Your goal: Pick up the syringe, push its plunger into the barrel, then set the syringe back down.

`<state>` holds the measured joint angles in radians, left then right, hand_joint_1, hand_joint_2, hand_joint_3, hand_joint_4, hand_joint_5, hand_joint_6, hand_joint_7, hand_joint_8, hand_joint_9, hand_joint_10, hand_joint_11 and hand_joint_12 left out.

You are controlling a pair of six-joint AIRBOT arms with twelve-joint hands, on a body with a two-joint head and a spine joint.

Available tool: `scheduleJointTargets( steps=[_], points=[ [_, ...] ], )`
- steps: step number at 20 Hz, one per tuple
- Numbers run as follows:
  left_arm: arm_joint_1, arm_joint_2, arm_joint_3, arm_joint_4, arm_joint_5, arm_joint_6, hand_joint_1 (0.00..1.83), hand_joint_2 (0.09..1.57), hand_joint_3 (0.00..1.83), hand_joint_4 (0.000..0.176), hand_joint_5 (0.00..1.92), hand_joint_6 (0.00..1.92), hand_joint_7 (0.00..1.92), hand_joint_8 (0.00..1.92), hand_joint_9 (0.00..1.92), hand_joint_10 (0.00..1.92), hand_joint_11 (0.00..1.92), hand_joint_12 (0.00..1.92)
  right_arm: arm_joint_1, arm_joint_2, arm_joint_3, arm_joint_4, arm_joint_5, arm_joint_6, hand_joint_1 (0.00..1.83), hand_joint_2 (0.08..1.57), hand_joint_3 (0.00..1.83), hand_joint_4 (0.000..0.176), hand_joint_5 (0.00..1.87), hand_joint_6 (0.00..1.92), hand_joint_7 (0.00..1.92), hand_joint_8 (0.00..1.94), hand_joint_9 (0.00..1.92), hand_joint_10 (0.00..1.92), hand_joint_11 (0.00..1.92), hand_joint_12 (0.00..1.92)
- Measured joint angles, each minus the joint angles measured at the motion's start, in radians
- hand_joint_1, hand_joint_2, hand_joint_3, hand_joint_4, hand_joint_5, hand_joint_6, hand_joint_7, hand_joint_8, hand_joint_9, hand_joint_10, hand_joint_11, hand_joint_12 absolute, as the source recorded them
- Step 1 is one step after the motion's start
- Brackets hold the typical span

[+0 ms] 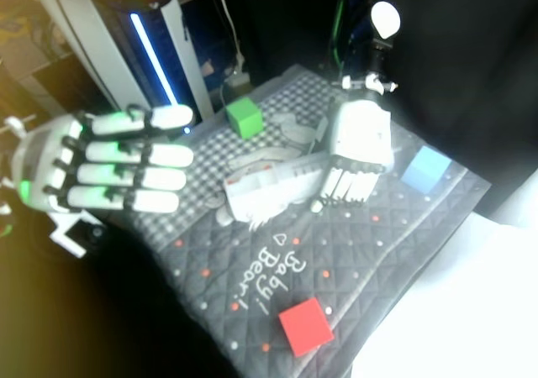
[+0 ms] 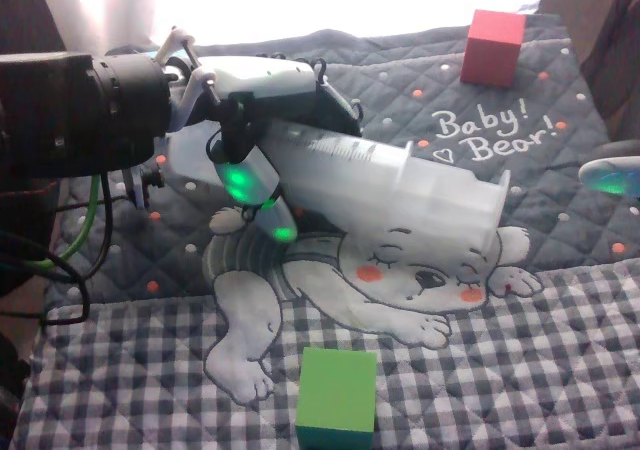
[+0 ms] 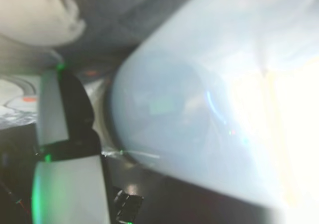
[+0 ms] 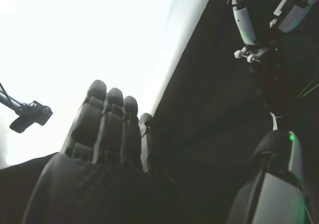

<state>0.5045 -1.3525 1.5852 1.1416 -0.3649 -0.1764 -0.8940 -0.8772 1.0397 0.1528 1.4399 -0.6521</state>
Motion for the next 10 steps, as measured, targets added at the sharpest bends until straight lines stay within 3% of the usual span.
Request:
scheduleJointTargets(
  steps=[1,2,3,4,6,7,8,9,10],
  points=[
    [0.0,0.001,0.001,-0.004,0.003,0.013,1.43,0.61,1.22,0.0,0.94,1.24,0.91,1.67,0.95,1.88,1.16,1.92,0.0,0.0,0.0,0.0,-0.002,0.0,0.66,0.67,0.0,0.116,0.12,0.01,0.2,0.0,0.23,0.01,0.21,0.05],
    [0.0,0.007,0.002,-0.013,0.003,0.018,1.21,0.87,0.86,0.0,0.74,1.38,0.81,1.84,1.25,1.83,1.28,1.92,0.0,0.0,0.0,0.002,0.0,0.0,0.64,0.67,0.0,0.114,0.11,0.0,0.18,0.0,0.21,0.0,0.2,0.05],
    [0.0,0.013,0.002,-0.016,0.004,0.024,1.21,0.87,0.86,0.0,0.74,1.38,0.81,1.84,1.25,1.83,1.28,1.92,0.0,0.0,0.0,0.004,-0.002,0.0,0.64,0.67,0.0,0.114,0.11,0.0,0.18,0.0,0.21,0.0,0.2,0.05],
    [-0.002,0.019,0.004,-0.026,0.005,0.025,1.07,0.91,0.74,0.0,0.78,1.51,1.16,1.89,1.33,1.91,1.37,1.92,0.0,0.0,0.0,0.002,0.0,0.001,0.65,0.68,0.0,0.121,0.11,0.0,0.17,0.0,0.2,0.0,0.19,0.04],
    [-0.003,0.024,0.004,-0.035,0.01,0.032,1.06,0.92,0.7,0.0,0.78,1.49,1.12,1.92,1.29,1.92,1.34,1.92,0.0,0.0,0.0,-0.001,0.0,0.002,0.64,0.67,0.0,0.121,0.12,0.0,0.19,0.01,0.21,0.01,0.19,0.04],
    [-0.003,0.024,0.004,-0.044,0.009,0.034,0.83,1.04,0.77,0.006,0.6,1.86,1.06,1.92,1.31,1.92,1.37,1.92,0.0,0.0,0.0,0.001,-0.001,0.002,0.64,0.67,0.0,0.114,0.11,0.0,0.19,0.0,0.21,0.01,0.2,0.04],
    [-0.003,0.024,0.003,-0.048,0.002,0.035,0.92,0.99,0.89,0.0,0.6,1.91,1.1,1.92,1.39,1.92,1.45,1.92,0.0,0.0,0.0,0.001,0.0,0.002,0.64,0.68,0.0,0.117,0.13,0.01,0.2,0.01,0.23,0.01,0.2,0.04],
    [-0.003,0.024,0.003,-0.05,-0.001,0.04,1.2,0.89,0.84,0.0,0.84,1.92,1.19,1.92,1.44,1.92,1.49,1.92,0.0,0.0,0.0,0.001,-0.001,0.001,0.64,0.69,0.0,0.116,0.12,0.0,0.2,0.01,0.23,0.01,0.2,0.04],
    [-0.003,0.029,-0.002,-0.077,-0.005,0.041,1.37,0.82,0.81,0.055,0.93,1.92,1.26,1.92,1.48,1.92,1.53,1.92,0.0,0.0,0.0,0.002,-0.001,0.001,0.64,0.71,0.01,0.116,0.13,0.01,0.2,0.01,0.23,0.01,0.19,0.04]
  ],
)
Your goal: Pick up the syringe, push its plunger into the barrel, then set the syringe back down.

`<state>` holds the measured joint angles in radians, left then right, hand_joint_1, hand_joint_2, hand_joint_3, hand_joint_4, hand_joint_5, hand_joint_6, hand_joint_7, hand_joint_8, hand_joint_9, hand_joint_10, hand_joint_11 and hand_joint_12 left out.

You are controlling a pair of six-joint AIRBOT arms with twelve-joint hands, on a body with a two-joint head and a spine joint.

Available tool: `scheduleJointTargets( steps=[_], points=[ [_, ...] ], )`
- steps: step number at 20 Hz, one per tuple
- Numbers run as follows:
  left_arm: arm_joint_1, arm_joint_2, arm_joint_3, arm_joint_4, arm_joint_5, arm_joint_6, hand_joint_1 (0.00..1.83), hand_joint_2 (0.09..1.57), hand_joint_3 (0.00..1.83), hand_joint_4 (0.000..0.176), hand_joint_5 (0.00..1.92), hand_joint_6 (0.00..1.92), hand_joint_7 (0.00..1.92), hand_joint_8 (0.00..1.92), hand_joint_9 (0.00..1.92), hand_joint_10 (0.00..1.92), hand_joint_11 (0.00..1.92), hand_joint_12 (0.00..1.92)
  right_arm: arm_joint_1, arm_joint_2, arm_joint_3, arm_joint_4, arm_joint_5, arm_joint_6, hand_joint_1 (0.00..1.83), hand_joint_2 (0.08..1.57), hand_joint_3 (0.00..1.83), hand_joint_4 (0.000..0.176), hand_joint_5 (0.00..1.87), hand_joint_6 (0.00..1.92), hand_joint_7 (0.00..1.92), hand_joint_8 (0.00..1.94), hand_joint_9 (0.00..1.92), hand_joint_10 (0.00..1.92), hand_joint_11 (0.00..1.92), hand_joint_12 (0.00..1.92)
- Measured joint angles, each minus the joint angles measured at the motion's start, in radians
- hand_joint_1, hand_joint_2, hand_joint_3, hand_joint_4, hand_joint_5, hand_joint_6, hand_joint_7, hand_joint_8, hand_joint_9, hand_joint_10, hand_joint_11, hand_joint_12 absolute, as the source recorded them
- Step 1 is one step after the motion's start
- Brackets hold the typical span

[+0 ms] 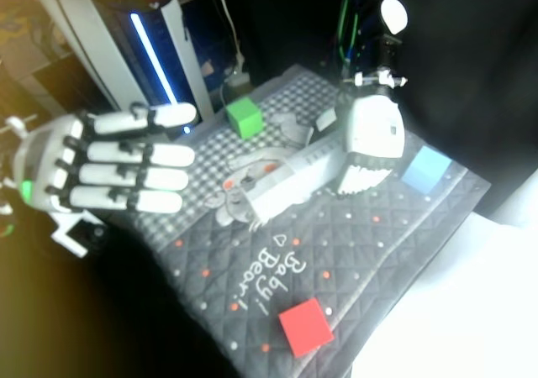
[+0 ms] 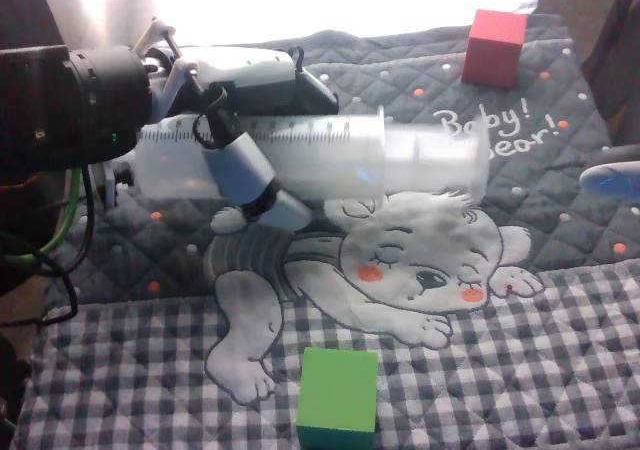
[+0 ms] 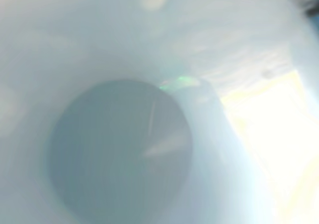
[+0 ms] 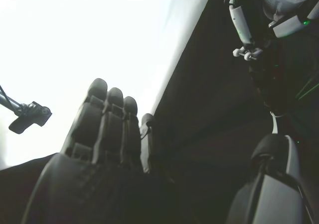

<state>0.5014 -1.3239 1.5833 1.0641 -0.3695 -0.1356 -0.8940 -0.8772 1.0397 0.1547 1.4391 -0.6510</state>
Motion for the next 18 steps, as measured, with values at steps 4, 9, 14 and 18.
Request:
scheduleJointTargets(
  steps=[4,9,14,18],
  points=[
    [-0.007,0.032,-0.001,-0.074,-0.04,0.016,1.48,0.99,0.36,0.103,1.17,1.92,1.39,1.92,1.54,1.92,1.58,1.92,0.0,-0.004,0.0,0.002,0.0,0.0,0.53,0.78,0.03,0.084,0.14,0.0,0.21,0.01,0.24,0.01,0.19,0.04],
    [-0.041,0.062,-0.029,-0.077,-0.061,0.034,1.44,1.08,0.26,0.0,1.29,1.92,1.52,1.92,1.62,1.92,1.63,1.92,0.001,-0.025,0.0,0.014,0.005,0.001,0.55,0.71,0.0,0.044,0.14,0.0,0.23,0.01,0.24,0.0,0.19,0.03],
    [-0.062,0.09,-0.047,-0.07,-0.092,0.035,1.43,1.14,0.15,0.0,1.19,1.92,1.45,1.92,1.56,1.92,1.57,1.92,0.004,-0.042,0.002,0.033,0.005,0.013,0.55,0.76,0.01,0.0,0.14,0.0,0.21,0.0,0.21,0.0,0.17,0.02],
    [-0.089,0.111,-0.048,-0.072,-0.097,0.034,1.43,1.18,0.08,0.0,1.17,1.92,1.41,1.92,1.54,1.92,1.55,1.92,0.003,-0.058,0.005,0.034,0.003,0.019,0.24,0.87,0.02,0.008,0.17,0.0,0.18,0.0,0.17,0.0,0.14,0.01]
  ],
)
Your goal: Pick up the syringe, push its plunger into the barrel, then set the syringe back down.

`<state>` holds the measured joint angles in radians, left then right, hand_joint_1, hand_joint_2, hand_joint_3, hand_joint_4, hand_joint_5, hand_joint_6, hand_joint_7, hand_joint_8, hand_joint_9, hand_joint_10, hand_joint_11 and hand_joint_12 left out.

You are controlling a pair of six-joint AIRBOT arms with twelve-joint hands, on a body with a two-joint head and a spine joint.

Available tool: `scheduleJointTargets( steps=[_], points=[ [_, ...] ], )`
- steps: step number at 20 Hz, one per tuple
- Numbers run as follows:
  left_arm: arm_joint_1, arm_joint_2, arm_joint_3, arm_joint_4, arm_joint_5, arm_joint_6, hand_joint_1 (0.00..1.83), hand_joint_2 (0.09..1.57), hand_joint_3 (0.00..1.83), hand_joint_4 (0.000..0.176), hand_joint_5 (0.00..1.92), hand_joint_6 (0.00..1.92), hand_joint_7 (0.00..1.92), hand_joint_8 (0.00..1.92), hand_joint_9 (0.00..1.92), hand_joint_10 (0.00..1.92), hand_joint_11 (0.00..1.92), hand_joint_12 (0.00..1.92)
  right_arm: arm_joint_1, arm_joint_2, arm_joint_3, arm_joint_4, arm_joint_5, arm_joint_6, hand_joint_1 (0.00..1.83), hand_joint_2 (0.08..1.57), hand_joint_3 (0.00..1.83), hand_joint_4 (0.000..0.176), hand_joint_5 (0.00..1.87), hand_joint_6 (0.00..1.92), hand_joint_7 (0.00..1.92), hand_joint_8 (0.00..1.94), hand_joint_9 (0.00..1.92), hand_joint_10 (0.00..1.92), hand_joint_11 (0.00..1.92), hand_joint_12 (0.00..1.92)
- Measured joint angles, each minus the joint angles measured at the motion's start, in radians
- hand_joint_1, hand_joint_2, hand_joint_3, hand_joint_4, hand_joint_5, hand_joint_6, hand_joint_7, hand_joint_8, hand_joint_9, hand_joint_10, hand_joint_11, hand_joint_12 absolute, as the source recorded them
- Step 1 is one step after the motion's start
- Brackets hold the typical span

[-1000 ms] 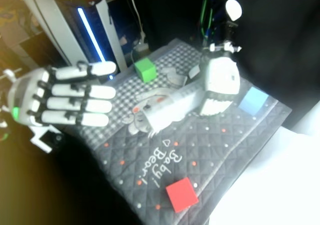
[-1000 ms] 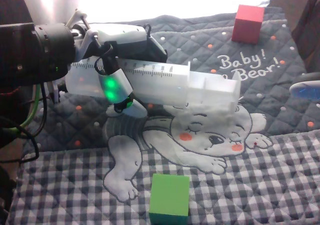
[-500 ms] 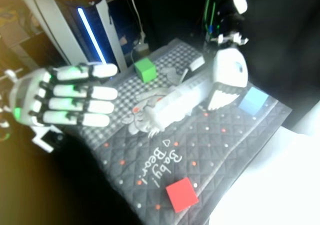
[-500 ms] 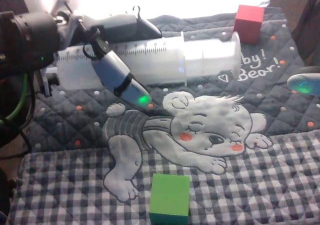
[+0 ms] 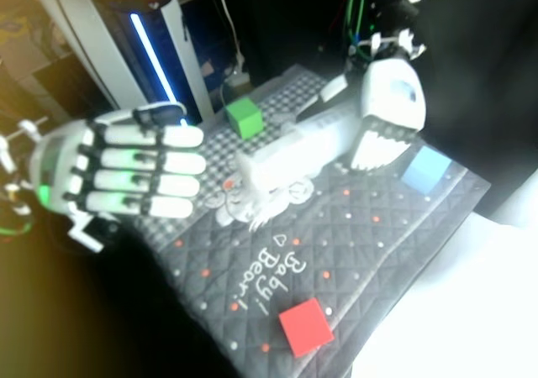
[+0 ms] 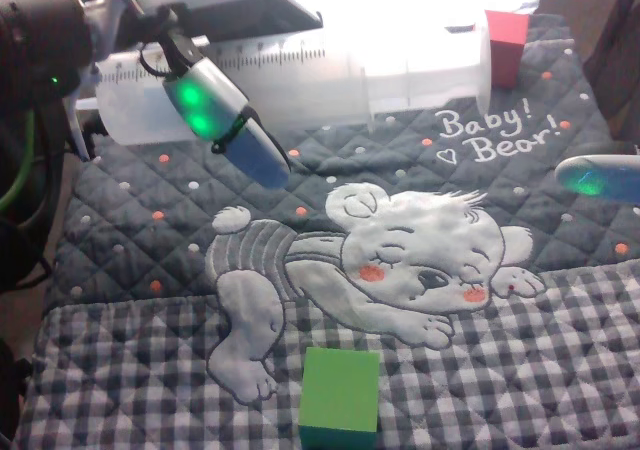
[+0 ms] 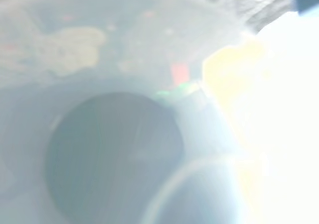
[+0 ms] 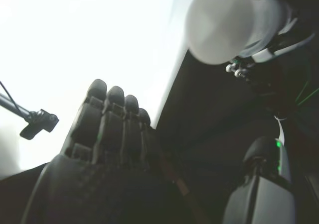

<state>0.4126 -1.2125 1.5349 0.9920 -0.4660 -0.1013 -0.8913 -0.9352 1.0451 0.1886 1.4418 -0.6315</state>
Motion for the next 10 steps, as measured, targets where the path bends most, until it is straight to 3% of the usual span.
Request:
scheduleJointTargets(
  steps=[1,3,10],
  points=[
    [-0.005,0.006,-0.003,0.006,0.0,0.001,1.51,1.17,0.07,0.0,1.19,1.92,1.41,1.92,1.54,1.92,1.57,1.92,-0.007,-0.005,0.004,0.004,0.005,0.003,0.09,0.86,0.01,0.0,0.17,0.0,0.15,0.0,0.13,0.0,0.09,0.0],
    [-0.014,0.006,-0.003,0.01,-0.002,0.0,1.5,1.16,0.06,0.0,1.23,1.92,1.42,1.92,1.55,1.92,1.57,1.92,-0.024,-0.017,0.016,0.01,-0.001,0.027,0.01,0.83,0.0,0.0,0.13,0.0,0.11,0.0,0.09,0.0,0.08,0.0],
    [-0.034,0.006,-0.003,0.011,-0.008,0.0,1.4,1.19,0.04,0.0,1.26,1.92,1.47,1.92,1.6,1.92,1.64,1.92,-0.04,-0.069,0.026,0.027,-0.008,0.052,0.0,0.92,0.02,0.0,0.0,0.0,0.0,0.0,0.0,0.0,0.03,0.0]
  ],
)
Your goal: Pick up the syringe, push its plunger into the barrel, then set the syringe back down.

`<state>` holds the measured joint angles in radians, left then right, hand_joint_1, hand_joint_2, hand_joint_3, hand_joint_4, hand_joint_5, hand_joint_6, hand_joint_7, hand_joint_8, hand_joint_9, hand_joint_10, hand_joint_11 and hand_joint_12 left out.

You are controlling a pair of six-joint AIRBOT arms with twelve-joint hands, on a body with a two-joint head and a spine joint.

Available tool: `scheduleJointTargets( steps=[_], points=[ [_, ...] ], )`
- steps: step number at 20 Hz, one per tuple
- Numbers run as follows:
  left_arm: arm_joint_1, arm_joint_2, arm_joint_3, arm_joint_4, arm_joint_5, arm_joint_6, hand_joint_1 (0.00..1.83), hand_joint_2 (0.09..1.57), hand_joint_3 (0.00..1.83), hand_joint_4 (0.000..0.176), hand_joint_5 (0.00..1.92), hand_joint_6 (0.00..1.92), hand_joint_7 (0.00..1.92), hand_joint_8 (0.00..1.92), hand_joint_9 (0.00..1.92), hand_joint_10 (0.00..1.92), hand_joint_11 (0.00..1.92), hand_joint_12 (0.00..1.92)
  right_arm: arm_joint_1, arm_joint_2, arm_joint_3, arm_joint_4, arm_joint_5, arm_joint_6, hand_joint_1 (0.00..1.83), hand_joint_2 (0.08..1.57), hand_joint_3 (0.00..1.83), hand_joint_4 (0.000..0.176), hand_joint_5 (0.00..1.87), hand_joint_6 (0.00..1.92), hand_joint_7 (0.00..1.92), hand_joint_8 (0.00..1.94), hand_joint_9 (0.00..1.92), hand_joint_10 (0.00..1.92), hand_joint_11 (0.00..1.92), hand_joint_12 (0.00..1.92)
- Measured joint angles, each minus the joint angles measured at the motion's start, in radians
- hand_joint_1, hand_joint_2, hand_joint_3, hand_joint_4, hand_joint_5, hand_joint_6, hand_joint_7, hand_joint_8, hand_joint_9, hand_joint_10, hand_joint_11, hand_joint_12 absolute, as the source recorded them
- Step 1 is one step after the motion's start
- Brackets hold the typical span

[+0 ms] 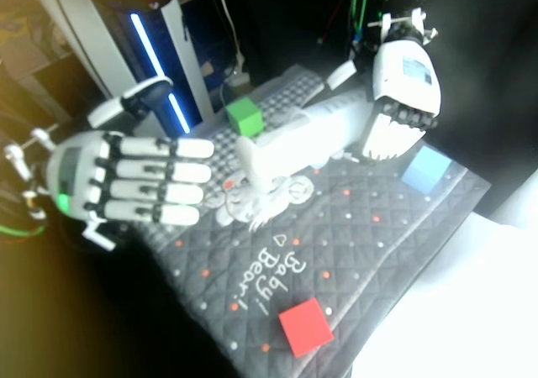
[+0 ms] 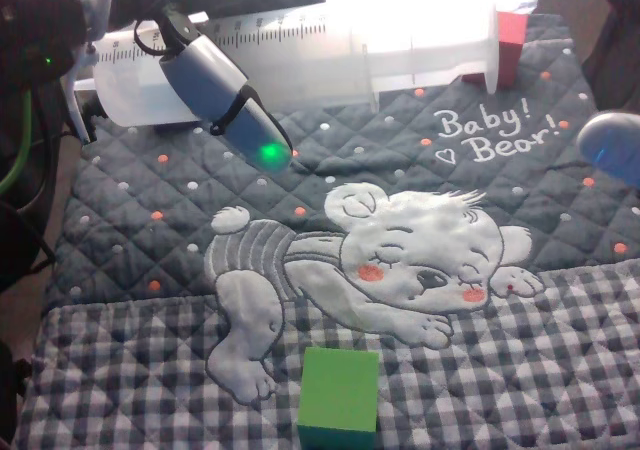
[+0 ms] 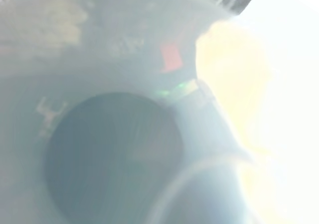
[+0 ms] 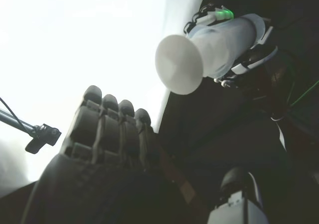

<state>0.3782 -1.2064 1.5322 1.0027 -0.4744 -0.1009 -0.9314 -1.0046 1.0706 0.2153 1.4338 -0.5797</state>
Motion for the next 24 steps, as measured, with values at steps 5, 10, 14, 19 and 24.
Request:
scheduleJointTargets(
  steps=[5,10,14,19,24],
  points=[
    [-0.002,0.0,0.0,0.001,0.0,-0.001,1.4,1.2,0.04,0.0,1.35,1.92,1.52,1.92,1.63,1.92,1.65,1.92,-0.003,-0.025,0.016,0.001,-0.028,0.025,0.0,0.89,0.0,0.0,0.0,0.0,0.0,0.0,0.0,0.0,0.0,0.0],
    [-0.011,0.0,-0.001,0.034,0.003,-0.019,1.44,1.2,0.03,0.0,1.31,1.92,1.48,1.92,1.61,1.92,1.64,1.92,-0.003,-0.041,0.016,-0.032,-0.068,0.052,0.0,0.83,0.0,0.0,0.01,0.0,0.0,0.0,0.0,0.0,0.0,0.0],
    [-0.012,0.0,-0.001,0.04,0.003,-0.019,1.49,1.2,0.02,0.0,1.28,1.92,1.46,1.92,1.58,1.92,1.6,1.92,-0.003,-0.051,0.016,-0.033,-0.077,0.053,0.0,0.86,0.0,0.0,0.01,0.0,0.0,0.0,0.0,0.0,0.0,0.0],
    [-0.013,0.0,-0.002,0.047,0.003,-0.02,1.52,1.19,0.01,0.0,1.27,1.92,1.45,1.92,1.56,1.92,1.58,1.92,-0.003,-0.064,0.016,-0.034,-0.081,0.061,0.0,0.85,0.0,0.0,0.01,0.0,0.0,0.0,0.0,0.0,0.0,0.0],
    [-0.015,0.0,-0.002,0.067,0.004,-0.027,1.44,1.19,0.01,0.0,1.28,1.92,1.45,1.92,1.56,1.92,1.59,1.92,-0.003,-0.074,0.019,-0.042,-0.085,0.074,0.0,0.87,0.01,0.0,0.05,0.01,0.0,0.0,0.0,0.0,0.0,0.0]
  ],
)
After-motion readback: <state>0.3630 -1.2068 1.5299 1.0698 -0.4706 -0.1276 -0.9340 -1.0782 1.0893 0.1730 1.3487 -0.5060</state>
